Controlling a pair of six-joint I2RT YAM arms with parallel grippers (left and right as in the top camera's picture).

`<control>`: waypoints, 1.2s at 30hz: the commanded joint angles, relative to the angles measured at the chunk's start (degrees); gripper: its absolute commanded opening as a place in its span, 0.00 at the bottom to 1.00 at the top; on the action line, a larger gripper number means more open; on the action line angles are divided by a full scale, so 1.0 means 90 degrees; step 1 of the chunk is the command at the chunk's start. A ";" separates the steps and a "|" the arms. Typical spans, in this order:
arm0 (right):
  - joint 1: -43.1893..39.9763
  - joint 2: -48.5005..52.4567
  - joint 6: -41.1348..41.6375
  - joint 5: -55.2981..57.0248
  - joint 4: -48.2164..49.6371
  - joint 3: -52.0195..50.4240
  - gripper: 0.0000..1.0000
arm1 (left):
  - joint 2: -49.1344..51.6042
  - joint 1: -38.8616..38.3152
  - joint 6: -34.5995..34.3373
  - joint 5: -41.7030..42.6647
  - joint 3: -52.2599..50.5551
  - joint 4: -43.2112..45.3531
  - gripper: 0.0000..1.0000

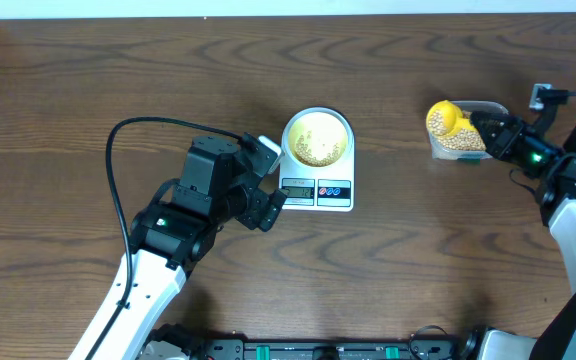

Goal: Scoop item into bowl and weigh 50g on scale
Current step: 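Lift the filled scoop and move it left over the yellow bowl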

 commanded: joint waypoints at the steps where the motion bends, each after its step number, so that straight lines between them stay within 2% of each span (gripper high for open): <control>1: 0.0291 0.0019 0.0080 -0.0187 0.0039 -0.0002 0.01 | 0.0012 0.0027 0.0083 0.0097 -0.0104 0.0024 0.88; 10: 0.1117 0.0019 0.0107 0.0352 0.0126 -0.0002 0.01 | 0.0012 0.0027 0.0083 0.0097 -0.0104 0.0024 0.88; 17: 0.1746 0.0019 0.0646 0.0447 0.0848 -0.0002 0.01 | 0.0012 0.0027 0.0083 0.0097 -0.0102 0.0024 0.88; 24: 0.2193 0.0019 0.0918 0.0770 0.1071 -0.0002 0.01 | 0.0012 0.0027 0.0083 0.0097 -0.0104 0.0022 0.88; 36: 0.3286 0.0019 0.0903 0.1639 0.1231 -0.0002 0.01 | 0.0012 0.0027 0.0083 0.0097 -0.0104 0.0024 0.88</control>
